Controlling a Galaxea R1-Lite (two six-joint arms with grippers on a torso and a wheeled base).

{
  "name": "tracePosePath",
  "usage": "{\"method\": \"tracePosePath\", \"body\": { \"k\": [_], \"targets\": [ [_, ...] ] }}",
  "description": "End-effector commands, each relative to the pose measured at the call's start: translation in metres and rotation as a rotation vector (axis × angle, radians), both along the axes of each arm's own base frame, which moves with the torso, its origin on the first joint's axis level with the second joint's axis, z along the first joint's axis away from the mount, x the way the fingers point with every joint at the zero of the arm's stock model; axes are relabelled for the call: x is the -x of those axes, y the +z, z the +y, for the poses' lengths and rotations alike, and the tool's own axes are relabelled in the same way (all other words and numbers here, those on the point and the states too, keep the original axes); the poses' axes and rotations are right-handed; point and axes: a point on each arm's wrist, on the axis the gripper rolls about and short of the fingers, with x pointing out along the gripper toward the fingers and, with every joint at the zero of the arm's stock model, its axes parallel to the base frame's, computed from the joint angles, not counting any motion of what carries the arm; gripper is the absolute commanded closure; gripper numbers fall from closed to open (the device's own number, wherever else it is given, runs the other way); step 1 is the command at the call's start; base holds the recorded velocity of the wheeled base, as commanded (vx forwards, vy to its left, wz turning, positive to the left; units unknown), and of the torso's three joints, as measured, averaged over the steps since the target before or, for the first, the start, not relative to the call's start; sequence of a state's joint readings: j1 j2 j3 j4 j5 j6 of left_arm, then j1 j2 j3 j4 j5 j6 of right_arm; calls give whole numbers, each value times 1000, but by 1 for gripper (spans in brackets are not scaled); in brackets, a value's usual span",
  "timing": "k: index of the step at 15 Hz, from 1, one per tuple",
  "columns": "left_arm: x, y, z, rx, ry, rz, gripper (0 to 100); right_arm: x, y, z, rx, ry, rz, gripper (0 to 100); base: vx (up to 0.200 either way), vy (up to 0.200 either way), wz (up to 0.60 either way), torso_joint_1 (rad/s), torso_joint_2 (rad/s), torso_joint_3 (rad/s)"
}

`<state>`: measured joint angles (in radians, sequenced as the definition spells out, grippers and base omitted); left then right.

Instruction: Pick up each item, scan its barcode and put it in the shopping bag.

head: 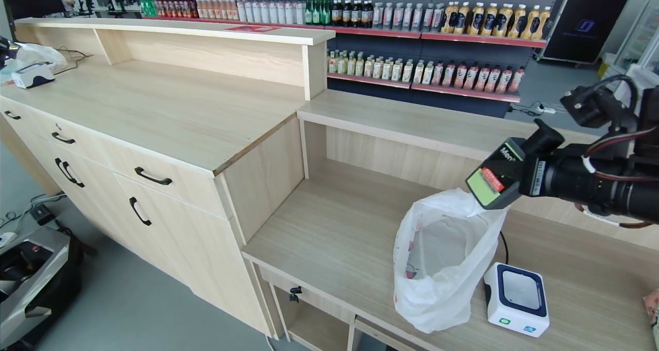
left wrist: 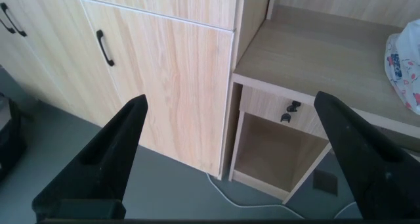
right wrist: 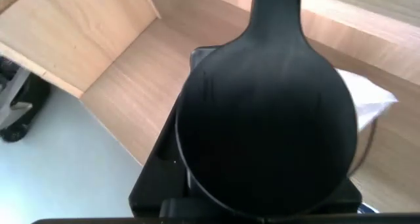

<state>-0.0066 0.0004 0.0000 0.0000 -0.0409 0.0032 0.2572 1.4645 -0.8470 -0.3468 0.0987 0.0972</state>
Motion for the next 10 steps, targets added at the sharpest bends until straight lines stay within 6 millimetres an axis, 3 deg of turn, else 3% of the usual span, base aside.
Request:
{"method": "tracePosePath", "body": {
  "k": [1, 5, 10],
  "targets": [
    [0, 0, 0, 0, 0, 1, 0, -42, -52, -4, 53, 83, 136, 100, 0, 0, 0, 0, 0, 0],
    [0, 0, 0, 0, 0, 1, 0, -56, -96, -29, 124, 256, 69, 100, 0, 0, 0, 0, 0, 0],
    [0, 0, 0, 0, 0, 1, 0, -78, -132, -57, 275, 348, 12, 100, 0, 0, 0, 0, 0, 0]
  ]
}}
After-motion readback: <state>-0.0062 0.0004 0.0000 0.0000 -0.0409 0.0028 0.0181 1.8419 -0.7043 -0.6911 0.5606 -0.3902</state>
